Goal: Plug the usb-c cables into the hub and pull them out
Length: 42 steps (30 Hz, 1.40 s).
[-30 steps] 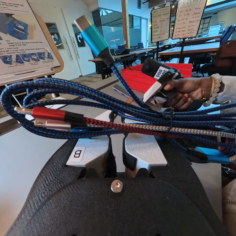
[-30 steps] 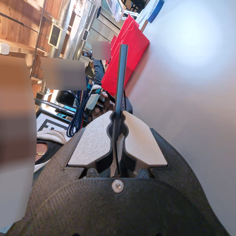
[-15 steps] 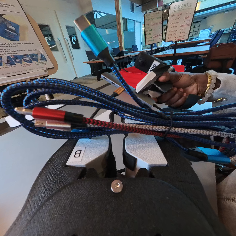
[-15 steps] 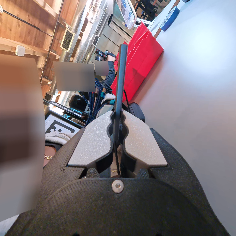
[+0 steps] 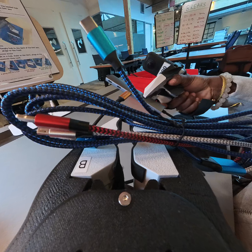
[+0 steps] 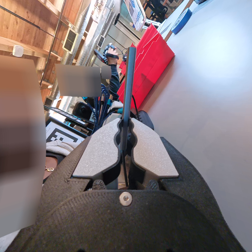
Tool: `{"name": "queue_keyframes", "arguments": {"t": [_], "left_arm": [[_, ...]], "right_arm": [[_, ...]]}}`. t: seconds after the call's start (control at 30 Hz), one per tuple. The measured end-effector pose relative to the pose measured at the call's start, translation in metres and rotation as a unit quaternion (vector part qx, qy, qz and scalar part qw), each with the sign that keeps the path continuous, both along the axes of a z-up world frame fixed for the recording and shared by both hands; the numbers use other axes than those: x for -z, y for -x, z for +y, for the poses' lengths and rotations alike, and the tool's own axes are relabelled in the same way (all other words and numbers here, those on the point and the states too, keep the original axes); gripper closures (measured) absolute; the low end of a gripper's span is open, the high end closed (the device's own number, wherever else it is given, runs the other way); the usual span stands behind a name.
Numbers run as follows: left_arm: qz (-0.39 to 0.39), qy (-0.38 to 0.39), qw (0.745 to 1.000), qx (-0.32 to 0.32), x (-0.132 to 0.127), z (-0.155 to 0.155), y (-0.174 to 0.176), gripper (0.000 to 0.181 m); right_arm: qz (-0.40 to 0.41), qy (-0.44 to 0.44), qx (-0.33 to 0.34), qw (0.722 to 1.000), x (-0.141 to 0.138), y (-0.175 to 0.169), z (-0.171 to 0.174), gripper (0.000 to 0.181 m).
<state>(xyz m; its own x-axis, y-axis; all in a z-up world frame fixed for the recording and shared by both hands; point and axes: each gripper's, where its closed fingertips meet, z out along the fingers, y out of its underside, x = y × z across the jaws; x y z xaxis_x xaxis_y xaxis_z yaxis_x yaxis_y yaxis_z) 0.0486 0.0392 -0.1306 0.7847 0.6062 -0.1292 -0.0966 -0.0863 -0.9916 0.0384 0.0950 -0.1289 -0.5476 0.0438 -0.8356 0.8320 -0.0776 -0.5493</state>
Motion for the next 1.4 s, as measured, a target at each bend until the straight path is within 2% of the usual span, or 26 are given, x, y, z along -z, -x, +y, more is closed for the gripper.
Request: {"name": "queue_keyframes", "arguments": {"t": [0.1, 0.2, 0.3, 0.37, 0.47, 0.53, 0.57, 0.6, 0.67, 0.7, 0.77, 0.87, 0.93, 1.0, 1.1, 1.17, 1.23, 1.33, 1.4], "left_arm": [[0.001, -0.003, 1.0, -0.002, -0.001, -0.001, 0.0, 0.171], [-0.002, -0.03, 1.0, 0.007, -0.006, -0.004, -0.001, 0.171], [-0.009, -0.043, 0.999, 0.004, -0.006, -0.009, 0.002, 0.171], [-0.009, -0.04, 0.999, 0.0, -0.005, -0.01, 0.003, 0.171], [-0.009, -0.029, 1.0, -0.006, -0.002, -0.009, 0.004, 0.171], [-0.009, -0.021, 1.0, -0.006, 0.0, -0.008, 0.004, 0.171], [-0.009, -0.017, 1.0, -0.008, 0.001, -0.007, 0.005, 0.171], [-0.01, -0.014, 1.0, -0.009, 0.001, -0.007, 0.005, 0.171], [-0.009, -0.008, 1.0, -0.009, 0.003, -0.006, 0.005, 0.171], [-0.007, -0.002, 1.0, -0.009, 0.004, -0.005, 0.004, 0.171], [0.003, 0.021, 1.0, -0.012, 0.007, -0.003, 0.003, 0.171], [0.018, 0.056, 0.998, -0.014, 0.013, 0.002, 0.001, 0.171], [0.017, 0.06, 0.998, -0.012, 0.015, 0.002, 0.001, 0.17], [0.001, 0.035, 0.999, -0.008, 0.012, -0.002, 0.002, 0.17], [-0.036, -0.041, 0.998, 0.008, 0.001, -0.013, 0.005, 0.171], [-0.056, -0.076, 0.995, 0.021, -0.003, -0.018, 0.006, 0.171], [-0.064, -0.09, 0.993, 0.032, -0.005, -0.018, 0.004, 0.171], [-0.077, -0.1, 0.991, 0.049, -0.004, -0.011, 0.0, 0.171], [-0.075, -0.099, 0.991, 0.051, -0.004, -0.01, -0.001, 0.171]], "right_arm": [[0.016, -0.039, 0.015, 0.999, 0.01, 0.003, 0.005, 0.172], [0.035, -0.14, 0.036, 0.989, 0.041, 0.009, 0.015, 0.172], [0.052, -0.248, 0.05, 0.966, 0.076, 0.013, 0.031, 0.17], [0.07, -0.312, 0.063, 0.945, 0.09, 0.018, 0.043, 0.162], [0.149, -0.415, 0.106, 0.891, 0.086, 0.033, 0.061, 0.127], [0.221, -0.445, 0.144, 0.856, 0.059, 0.042, 0.061, 0.114], [0.262, -0.43, 0.155, 0.85, 0.036, 0.04, 0.05, 0.113], [0.3, -0.391, 0.154, 0.856, 0.011, 0.032, 0.03, 0.115], [0.359, -0.289, 0.104, 0.882, -0.035, -0.002, -0.021, 0.126], [0.374, -0.257, 0.064, 0.889, -0.047, -0.021, -0.045, 0.126], [0.386, -0.249, -0.013, 0.888, -0.046, -0.046, -0.082, 0.124], [0.383, -0.278, -0.064, 0.879, -0.025, -0.05, -0.115, 0.126], [0.389, -0.292, -0.082, 0.87, -0.014, -0.048, -0.124, 0.159], [0.416, -0.255, -0.075, 0.87, -0.022, -0.049, -0.125, 0.165], [0.466, -0.148, -0.092, 0.868, -0.043, -0.068, -0.116, 0.173], [0.523, -0.111, -0.127, 0.836, -0.042, -0.088, -0.107, 0.172], [0.603, -0.129, -0.15, 0.773, -0.029, -0.102, -0.102, 0.171], [0.712, -0.211, -0.181, 0.644, 0.003, -0.109, -0.099, 0.169], [0.768, -0.276, -0.189, 0.547, 0.023, -0.102, -0.096, 0.168]]}}
